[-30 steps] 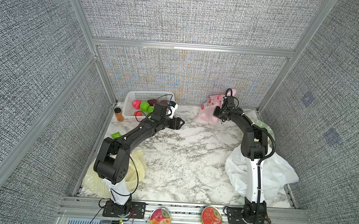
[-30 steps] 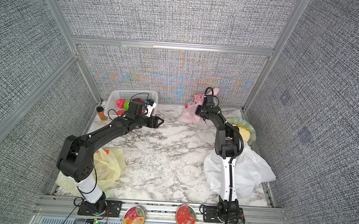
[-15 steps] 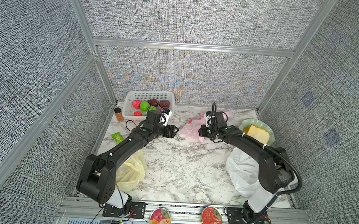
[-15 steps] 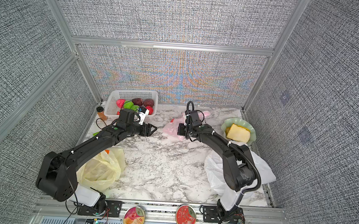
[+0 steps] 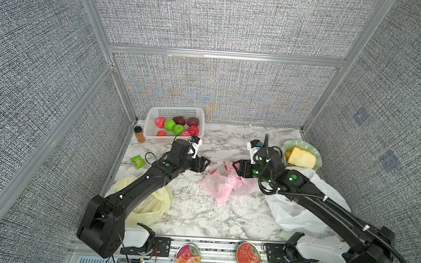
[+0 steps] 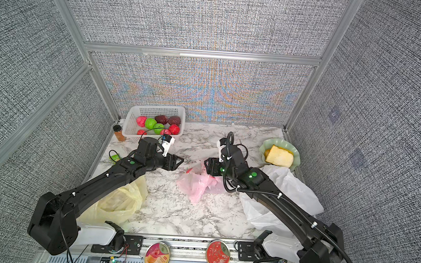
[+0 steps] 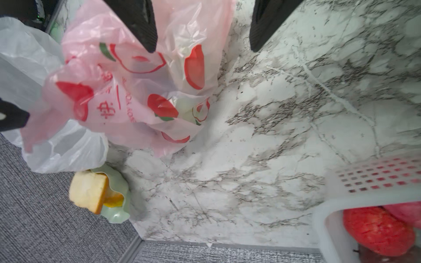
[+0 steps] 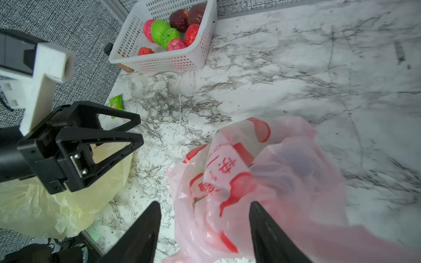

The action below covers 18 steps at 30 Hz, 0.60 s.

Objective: Untie the knot of a plastic bag & take out the apple
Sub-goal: Move the plastic bag to the center of the board.

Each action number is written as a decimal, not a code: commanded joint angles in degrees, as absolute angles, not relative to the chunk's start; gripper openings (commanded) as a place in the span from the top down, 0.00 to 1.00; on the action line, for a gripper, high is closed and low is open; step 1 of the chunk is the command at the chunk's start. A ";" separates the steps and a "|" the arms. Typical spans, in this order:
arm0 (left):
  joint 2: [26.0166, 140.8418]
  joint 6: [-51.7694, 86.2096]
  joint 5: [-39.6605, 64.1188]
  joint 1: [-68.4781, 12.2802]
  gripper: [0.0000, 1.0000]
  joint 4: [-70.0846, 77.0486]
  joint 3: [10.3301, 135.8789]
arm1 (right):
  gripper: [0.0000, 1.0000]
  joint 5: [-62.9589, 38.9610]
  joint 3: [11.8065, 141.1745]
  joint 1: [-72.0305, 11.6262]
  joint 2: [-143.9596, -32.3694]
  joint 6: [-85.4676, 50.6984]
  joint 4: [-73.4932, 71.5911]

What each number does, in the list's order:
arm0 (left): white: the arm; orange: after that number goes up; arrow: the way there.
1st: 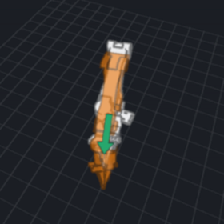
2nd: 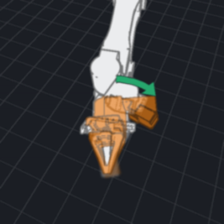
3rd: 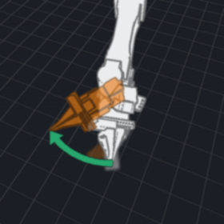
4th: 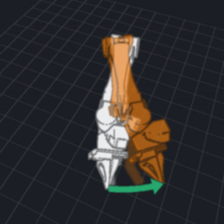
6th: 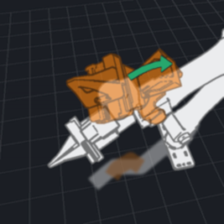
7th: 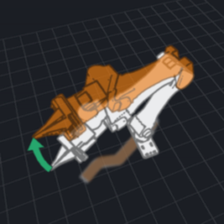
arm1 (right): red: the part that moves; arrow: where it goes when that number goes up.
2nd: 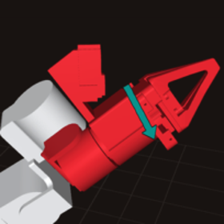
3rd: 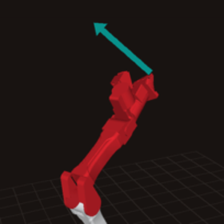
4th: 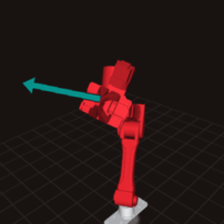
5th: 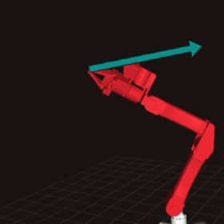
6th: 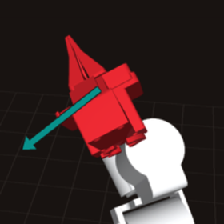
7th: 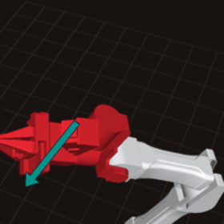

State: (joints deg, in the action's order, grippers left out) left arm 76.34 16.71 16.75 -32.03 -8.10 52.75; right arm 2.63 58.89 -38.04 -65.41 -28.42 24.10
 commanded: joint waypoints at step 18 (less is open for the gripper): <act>90.21 8.07 0.53 -54.92 0.33 -1.65 55.78 | 0.33 13.26 41.07 -46.22 -54.79 -27.57 31.48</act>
